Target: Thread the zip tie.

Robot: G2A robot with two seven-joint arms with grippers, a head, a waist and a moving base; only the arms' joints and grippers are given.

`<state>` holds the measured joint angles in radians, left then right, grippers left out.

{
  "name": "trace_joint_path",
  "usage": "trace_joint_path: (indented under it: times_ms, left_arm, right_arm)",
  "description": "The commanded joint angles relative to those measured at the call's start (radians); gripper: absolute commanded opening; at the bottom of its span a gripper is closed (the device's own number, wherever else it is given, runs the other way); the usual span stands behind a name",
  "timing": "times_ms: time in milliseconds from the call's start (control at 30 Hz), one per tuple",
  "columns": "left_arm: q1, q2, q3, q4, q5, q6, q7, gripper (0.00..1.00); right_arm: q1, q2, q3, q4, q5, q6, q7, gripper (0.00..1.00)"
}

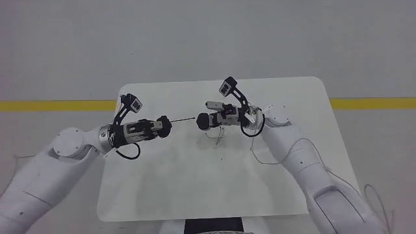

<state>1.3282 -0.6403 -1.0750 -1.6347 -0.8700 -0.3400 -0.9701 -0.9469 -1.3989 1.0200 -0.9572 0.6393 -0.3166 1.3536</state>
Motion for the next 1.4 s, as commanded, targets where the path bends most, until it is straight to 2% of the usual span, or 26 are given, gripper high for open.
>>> trace_joint_path:
  times_ms: [0,67,100,133,167,300,333,567,700,767,1033,1367]
  left_arm:
    - [0.0,0.0,0.0,0.0,0.0,0.0,0.0,0.0]
    - [0.0,0.0,0.0,0.0,0.0,0.0,0.0,0.0]
    - [0.0,0.0,0.0,0.0,0.0,0.0,0.0,0.0]
    - [0.0,0.0,0.0,0.0,0.0,0.0,0.0,0.0]
    - [0.0,0.0,0.0,0.0,0.0,0.0,0.0,0.0]
    - [0.0,0.0,0.0,0.0,0.0,0.0,0.0,0.0]
    - [0.0,0.0,0.0,0.0,0.0,0.0,0.0,0.0]
    - [0.0,0.0,0.0,0.0,0.0,0.0,0.0,0.0]
    - [0.0,0.0,0.0,0.0,0.0,0.0,0.0,0.0]
    - [0.0,0.0,0.0,0.0,0.0,0.0,0.0,0.0]
    - [0.0,0.0,0.0,0.0,0.0,0.0,0.0,0.0]
    - [0.0,0.0,0.0,0.0,0.0,0.0,0.0,0.0]
  right_arm:
    - [0.001,0.005,0.006,-0.008,-0.033,-0.023,-0.002,1.0]
    - [-0.002,0.009,0.014,-0.021,-0.045,-0.023,-0.003,1.0]
    - [-0.006,0.01,0.02,-0.03,-0.048,-0.023,0.002,0.85]
    - [-0.01,0.012,0.024,-0.036,-0.05,-0.023,0.005,0.74]
    - [-0.013,0.013,0.029,-0.041,-0.053,-0.023,0.008,0.48]
    - [-0.024,0.015,0.043,-0.062,-0.063,-0.023,0.007,0.34]
    - [-0.028,0.015,0.047,-0.076,-0.069,-0.023,0.005,0.27]
    - [-0.049,0.009,0.049,-0.108,-0.082,-0.023,0.001,0.27]
    - [-0.053,0.004,0.048,-0.114,-0.081,-0.023,0.001,0.18]
    - [-0.054,0.001,0.045,-0.116,-0.083,-0.023,0.006,0.25]
    - [-0.048,-0.01,0.03,-0.104,-0.09,-0.023,0.012,0.28]
    - [-0.033,-0.024,0.02,-0.08,-0.086,-0.023,0.018,0.21]
